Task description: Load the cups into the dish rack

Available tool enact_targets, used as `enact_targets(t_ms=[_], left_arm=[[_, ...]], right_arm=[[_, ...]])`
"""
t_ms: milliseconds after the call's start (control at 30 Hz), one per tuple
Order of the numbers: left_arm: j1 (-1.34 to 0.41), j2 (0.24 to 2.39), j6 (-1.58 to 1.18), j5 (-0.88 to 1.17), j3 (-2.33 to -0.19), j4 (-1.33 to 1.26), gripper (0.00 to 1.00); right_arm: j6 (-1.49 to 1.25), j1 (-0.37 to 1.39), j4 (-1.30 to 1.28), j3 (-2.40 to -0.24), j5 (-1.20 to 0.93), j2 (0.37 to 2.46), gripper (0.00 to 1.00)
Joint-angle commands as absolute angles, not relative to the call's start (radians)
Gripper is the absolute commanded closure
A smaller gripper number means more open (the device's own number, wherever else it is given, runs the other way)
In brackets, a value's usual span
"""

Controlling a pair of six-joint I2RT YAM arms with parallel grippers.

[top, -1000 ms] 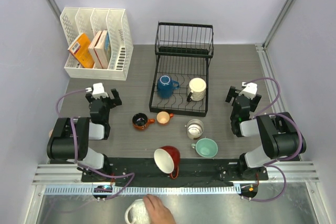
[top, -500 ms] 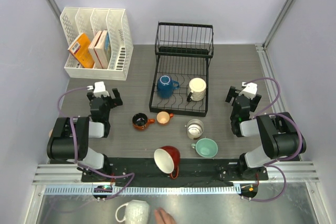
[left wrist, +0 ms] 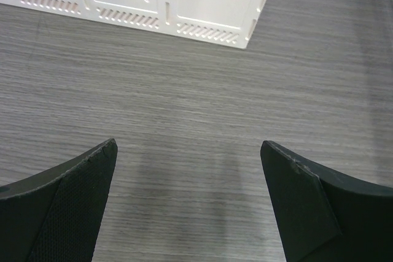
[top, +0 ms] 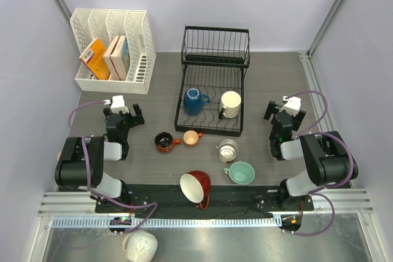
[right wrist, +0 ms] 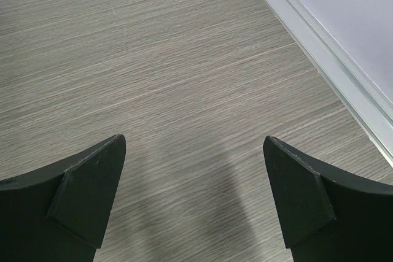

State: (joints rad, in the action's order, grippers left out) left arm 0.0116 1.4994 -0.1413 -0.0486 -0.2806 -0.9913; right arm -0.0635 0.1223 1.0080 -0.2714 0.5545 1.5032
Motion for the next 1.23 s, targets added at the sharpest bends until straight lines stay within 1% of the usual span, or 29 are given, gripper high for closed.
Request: enact_targets(t_ms=[0,133,1200], left_arm=[[0.025,1.485,-0.112,-0.006,-0.331,-0.977,0.0],[0.026,1.5,-0.109,-0.006,-0.314,-1.02,0.01],[0.025,1.494,-0.11,-0.006,-0.31,-1.017,0.01]], right_arm=[[-0.086,0.118,1.052,-0.298,0.565,1.499,0.0],[-0.084,0.118,1.054,-0.298,0.566,1.499,0.0],[-0.086,0.12,1.054,-0.298,0.566,1.499,0.0]])
